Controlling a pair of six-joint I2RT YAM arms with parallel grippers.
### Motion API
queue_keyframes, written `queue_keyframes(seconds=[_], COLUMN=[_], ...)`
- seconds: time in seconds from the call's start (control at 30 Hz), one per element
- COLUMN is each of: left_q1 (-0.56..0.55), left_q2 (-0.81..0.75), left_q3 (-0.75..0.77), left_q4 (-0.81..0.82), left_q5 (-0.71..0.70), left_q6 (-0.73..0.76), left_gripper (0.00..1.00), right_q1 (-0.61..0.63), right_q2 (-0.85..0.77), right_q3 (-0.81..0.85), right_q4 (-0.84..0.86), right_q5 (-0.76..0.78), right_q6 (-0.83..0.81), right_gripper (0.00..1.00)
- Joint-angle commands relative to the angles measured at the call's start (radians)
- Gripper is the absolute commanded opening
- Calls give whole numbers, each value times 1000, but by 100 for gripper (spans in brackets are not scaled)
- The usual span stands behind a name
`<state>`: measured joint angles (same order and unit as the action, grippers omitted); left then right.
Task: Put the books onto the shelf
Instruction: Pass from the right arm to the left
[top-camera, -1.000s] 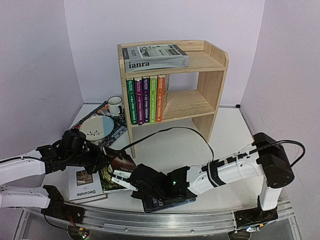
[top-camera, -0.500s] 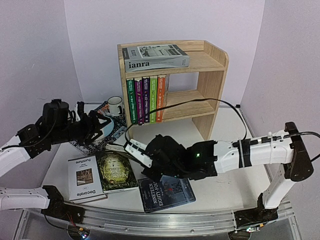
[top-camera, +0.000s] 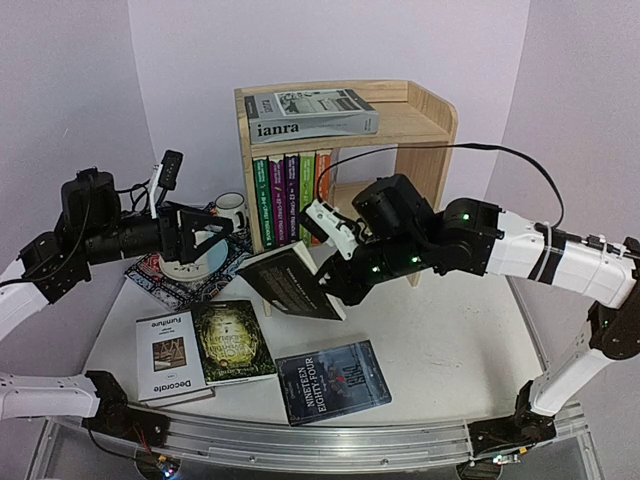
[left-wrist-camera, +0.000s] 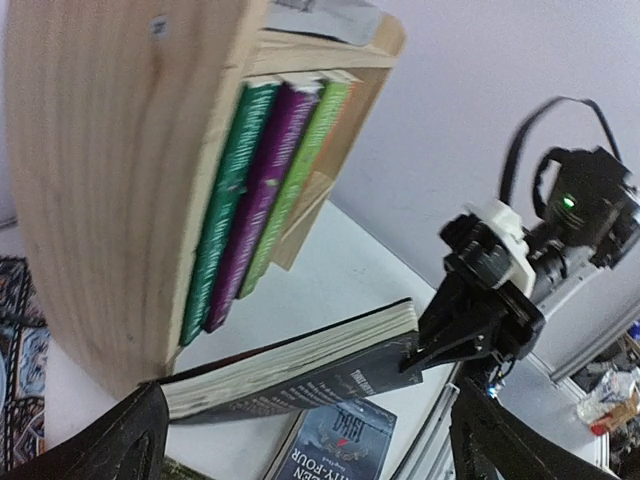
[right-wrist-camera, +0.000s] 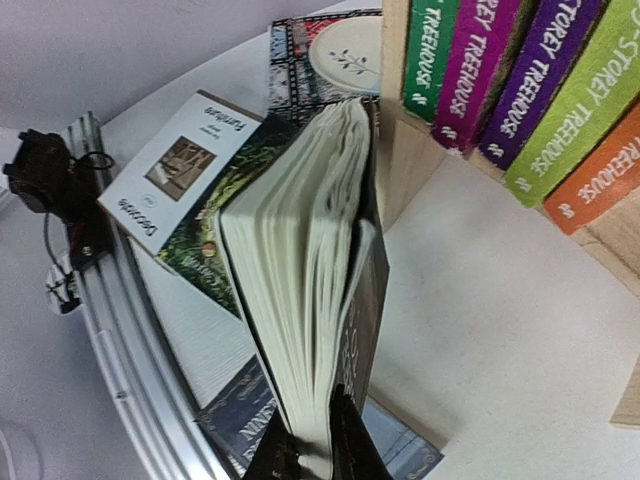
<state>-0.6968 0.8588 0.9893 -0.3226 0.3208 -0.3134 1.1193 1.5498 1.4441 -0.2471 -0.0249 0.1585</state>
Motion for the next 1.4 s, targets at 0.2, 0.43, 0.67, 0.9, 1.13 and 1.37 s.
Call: queue_keyframes(seconds=[0.2, 0.43, 0.67, 0.9, 1.13, 1.37], left_q1=[0, -1, -2, -1, -1, -2], left_q2=[-53, -66, -22, 48, 29, 18], left_q3=[-113, -155, -200, -218, -236, -234], left_q4=[230, 231, 231, 231, 230, 231], left_q5=[403, 527, 547, 616, 674, 718], left_q6=[247, 265, 294, 308, 387, 376], left_gripper=[100, 100, 93, 65, 2, 6], right_q1=[-23, -24, -24, -23, -24, -23], right_q2=[50, 65, 55, 68, 86, 95], right_q3=[190, 197, 190, 215, 217, 204], right_q4=[-77, -72, -44, -17, -5, 16], right_q5=[-442, -527, -551, -565, -563, -555], right_q6=[88, 79, 52, 47, 42, 44], right_gripper=[0, 0, 0, 0, 0, 2])
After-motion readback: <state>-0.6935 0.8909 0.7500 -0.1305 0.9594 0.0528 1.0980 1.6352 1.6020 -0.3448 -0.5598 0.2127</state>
